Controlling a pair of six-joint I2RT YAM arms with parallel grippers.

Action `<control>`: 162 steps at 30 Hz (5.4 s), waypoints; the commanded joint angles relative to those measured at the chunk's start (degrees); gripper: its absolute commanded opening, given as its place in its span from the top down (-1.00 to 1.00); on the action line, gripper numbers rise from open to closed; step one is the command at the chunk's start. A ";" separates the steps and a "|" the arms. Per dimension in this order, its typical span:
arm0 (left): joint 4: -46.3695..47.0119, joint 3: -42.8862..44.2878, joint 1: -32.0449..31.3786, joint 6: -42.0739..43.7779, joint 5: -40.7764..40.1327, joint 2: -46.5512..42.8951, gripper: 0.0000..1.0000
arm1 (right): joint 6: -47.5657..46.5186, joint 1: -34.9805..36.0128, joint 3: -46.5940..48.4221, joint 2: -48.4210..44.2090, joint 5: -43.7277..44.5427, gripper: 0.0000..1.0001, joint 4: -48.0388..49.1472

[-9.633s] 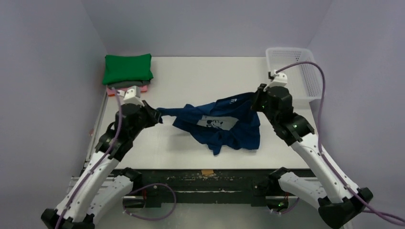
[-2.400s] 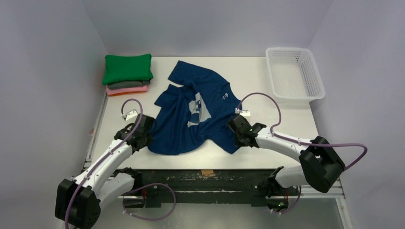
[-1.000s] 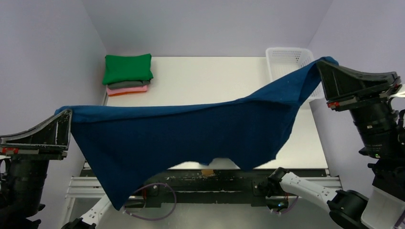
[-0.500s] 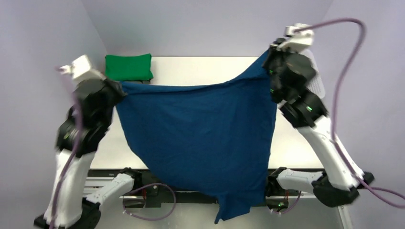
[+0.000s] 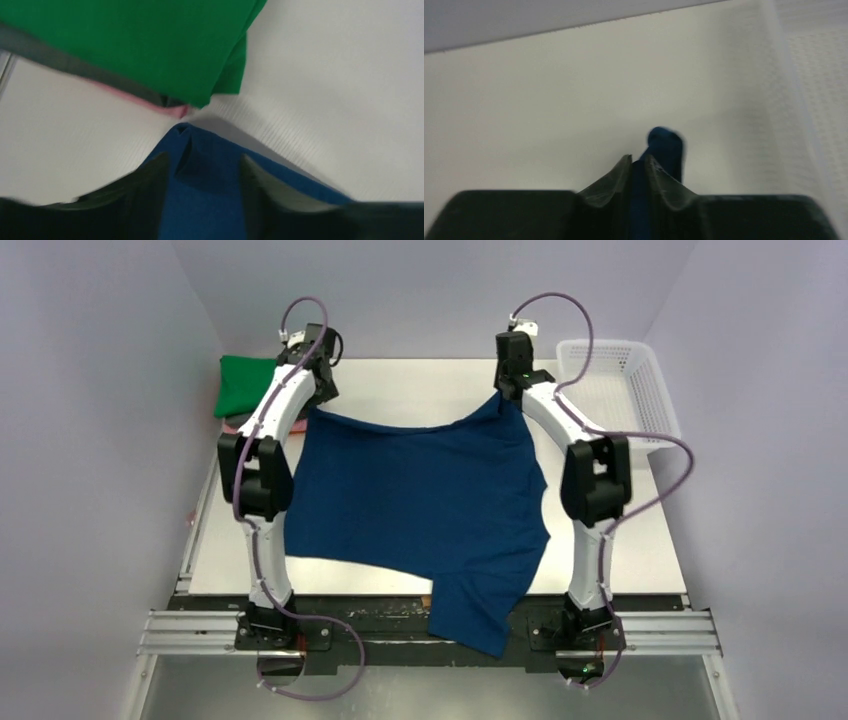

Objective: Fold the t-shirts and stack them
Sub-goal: Flatten out the tshirt

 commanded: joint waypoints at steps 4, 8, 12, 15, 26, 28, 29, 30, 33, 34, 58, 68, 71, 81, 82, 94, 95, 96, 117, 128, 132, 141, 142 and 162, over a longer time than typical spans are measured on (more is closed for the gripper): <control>-7.76 26.40 1.96 1.59 5.20 13.14 -0.99 | 6.15 -3.04 31.00 20.52 -11.41 -0.25 -10.66; 0.39 13.17 1.76 2.48 11.31 2.79 -1.00 | 5.74 -2.98 18.78 10.72 -17.91 -0.87 -2.94; 5.67 -2.32 0.53 3.22 15.13 -9.40 -1.00 | 5.63 -3.05 4.84 0.39 -21.29 -0.88 -0.67; 7.43 -14.25 -1.34 3.51 15.30 -18.71 -1.00 | 5.60 -2.98 -4.64 -5.61 -23.31 -0.89 -0.12; 20.56 -49.01 -7.72 -0.71 23.90 -38.08 -1.00 | 10.03 -2.35 -34.06 -16.20 -29.98 -0.89 4.70; 21.98 -51.93 -8.13 -1.49 24.19 -38.54 -1.00 | 11.01 -2.04 -38.30 -18.52 -28.47 -0.89 5.21; 22.69 -53.02 -8.14 -1.93 24.55 -38.17 -1.00 | 11.44 -2.01 -39.90 -19.27 -27.82 -0.89 5.24; 23.13 -53.86 -8.15 -2.34 24.86 -37.58 -1.00 | 11.86 -2.01 -41.49 -19.64 -27.08 -0.89 5.18; 24.32 -55.46 -8.23 -3.56 26.83 -34.43 -1.00 | 12.76 -2.02 -43.77 -18.67 -26.88 -0.89 5.23; 24.34 -55.64 -8.39 -4.10 27.29 -33.30 -1.00 | 13.71 -2.07 -44.30 -17.94 -26.27 -0.89 4.98; 14.22 -69.87 -27.94 -19.60 19.45 -42.86 -1.00 | 14.13 -5.14 -39.93 -20.02 -13.05 -0.92 -5.14; 10.54 -52.90 -21.66 -11.69 8.08 -42.52 -1.00 | 10.87 -5.00 -25.57 -13.45 -22.20 -0.92 -2.46; 14.08 -51.98 -17.78 -9.93 11.49 -39.39 -1.00 | 11.86 -4.91 -20.05 -6.67 -24.15 -0.91 -1.53; 19.27 -51.17 -13.13 -8.72 16.09 -28.48 -1.00 | 16.00 -4.71 -8.10 7.28 -29.17 -0.89 6.64; 19.57 -51.24 -12.89 -8.58 16.53 -27.75 -1.00 | 16.26 -4.61 -7.03 8.46 -29.34 -0.88 7.09; 20.03 -51.58 -10.95 -8.03 17.95 -23.38 -1.00 | 20.73 -3.32 14.38 25.65 -35.57 -0.87 14.01; 20.12 -51.68 -10.88 -7.79 18.07 -23.19 -1.00 | 20.96 -3.06 15.81 26.61 -35.26 -0.87 16.15; 19.98 -51.48 -10.83 -7.74 18.05 -22.95 -1.00 | 21.09 -2.80 17.19 27.54 -35.10 -0.87 18.44; 18.74 -41.15 -8.71 -6.19 15.85 -26.43 -1.00 | 6.38 0.27 -4.99 0.04 -26.84 -0.91 3.55; 23.78 -24.10 -3.56 -9.62 18.41 -6.46 -1.00 | 9.58 0.28 -33.32 -14.22 -27.90 -0.90 8.99; 23.08 -18.37 -3.01 -11.08 21.96 -0.11 -1.00 | 10.37 0.27 -34.70 -14.40 -27.32 -0.90 9.31; 25.18 -3.14 -0.89 -13.67 20.65 12.22 -1.00 | 10.22 0.28 -31.69 -10.13 -27.34 -0.89 8.32; 25.82 -0.34 -0.43 -13.34 20.46 14.04 -1.00 | 10.22 0.28 -31.58 -9.87 -27.38 -0.89 8.11; 11.40 -28.94 -4.50 -4.79 19.69 -18.75 -1.00 | 12.14 0.54 -33.83 -15.49 -17.87 -0.90 -1.80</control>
